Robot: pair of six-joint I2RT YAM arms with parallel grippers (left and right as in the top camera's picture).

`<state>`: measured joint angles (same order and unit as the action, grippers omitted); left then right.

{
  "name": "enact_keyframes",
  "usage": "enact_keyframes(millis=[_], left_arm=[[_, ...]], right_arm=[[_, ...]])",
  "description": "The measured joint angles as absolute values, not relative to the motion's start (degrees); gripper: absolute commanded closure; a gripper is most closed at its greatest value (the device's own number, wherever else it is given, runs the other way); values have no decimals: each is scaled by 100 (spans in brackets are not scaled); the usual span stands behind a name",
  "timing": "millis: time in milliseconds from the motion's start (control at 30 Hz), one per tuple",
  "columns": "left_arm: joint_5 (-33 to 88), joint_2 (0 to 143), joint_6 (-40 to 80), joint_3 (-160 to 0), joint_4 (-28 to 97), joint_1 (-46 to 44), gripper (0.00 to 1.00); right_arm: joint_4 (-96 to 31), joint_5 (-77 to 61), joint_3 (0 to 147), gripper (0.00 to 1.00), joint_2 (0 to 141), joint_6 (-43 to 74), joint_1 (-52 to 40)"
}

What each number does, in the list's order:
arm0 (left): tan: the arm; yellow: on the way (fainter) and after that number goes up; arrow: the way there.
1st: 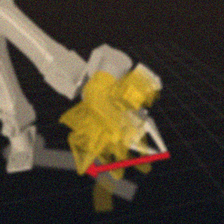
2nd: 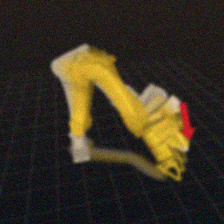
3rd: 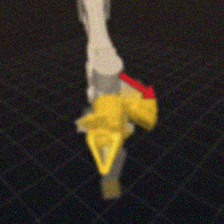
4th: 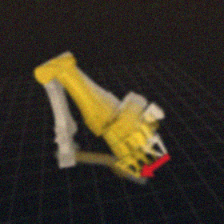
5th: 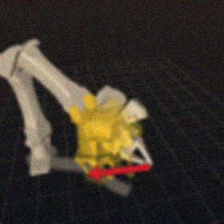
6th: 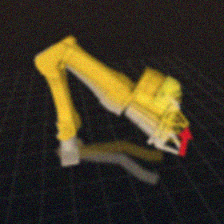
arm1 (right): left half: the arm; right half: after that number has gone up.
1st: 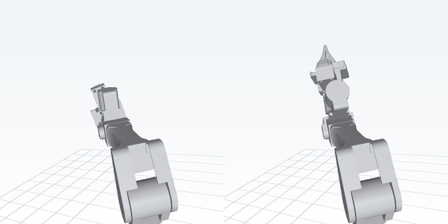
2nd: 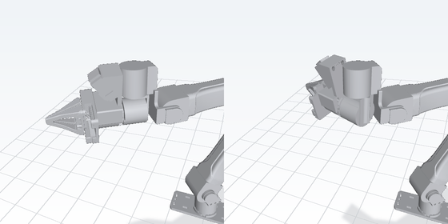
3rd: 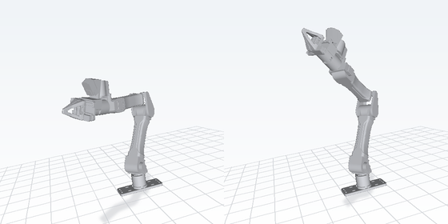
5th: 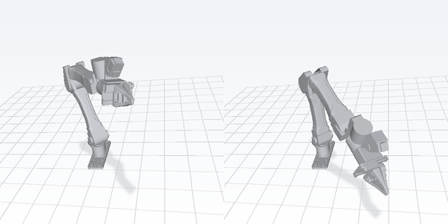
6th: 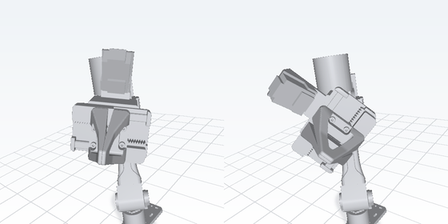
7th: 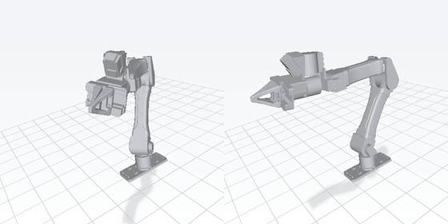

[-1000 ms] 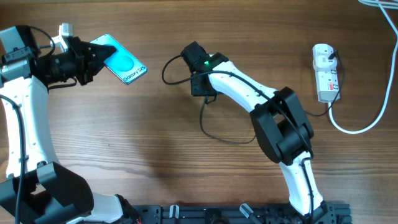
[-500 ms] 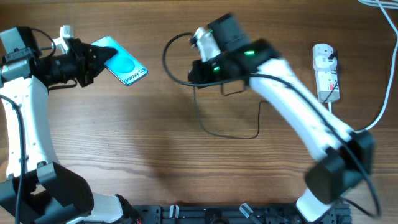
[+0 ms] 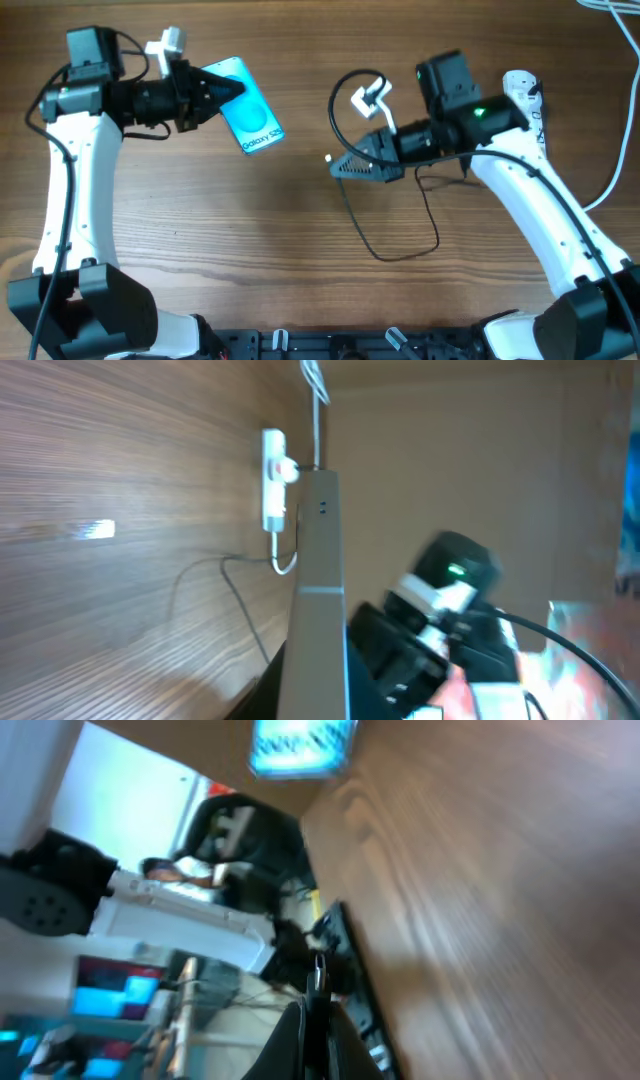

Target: Plug charger to phone and switch on socket

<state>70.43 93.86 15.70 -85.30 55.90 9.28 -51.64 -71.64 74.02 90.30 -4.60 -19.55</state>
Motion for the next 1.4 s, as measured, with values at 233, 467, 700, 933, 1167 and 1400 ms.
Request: enact_keyframes(millis=[233, 467, 700, 933, 1167, 1400], left_arm=[[7443, 9386, 1505, -8530, 5513, 834, 96], [8399, 9386, 1372, -8523, 4958, 722, 96], [8691, 9386, 1354, -8523, 4856, 261, 96], [8709, 9386, 1354, -8523, 4856, 58, 96], [8621, 9386, 1354, -8523, 4856, -189, 96], [8624, 9386, 1356, -8523, 4746, -180, 96]], right_arm=[[-3809, -7214, 6213, 95, 8267, 449, -1955], [-1262, -7199, 5253, 95, 6630, 2362, -1964], [381, -6958, 4910, 95, 6882, 3699, -2512], [1273, -6547, 4908, 96, 7470, 4381, -3057], [1824, -6484, 4908, 95, 7581, 4720, -3057], [1831, -6556, 4908, 96, 7581, 4799, -2853]])
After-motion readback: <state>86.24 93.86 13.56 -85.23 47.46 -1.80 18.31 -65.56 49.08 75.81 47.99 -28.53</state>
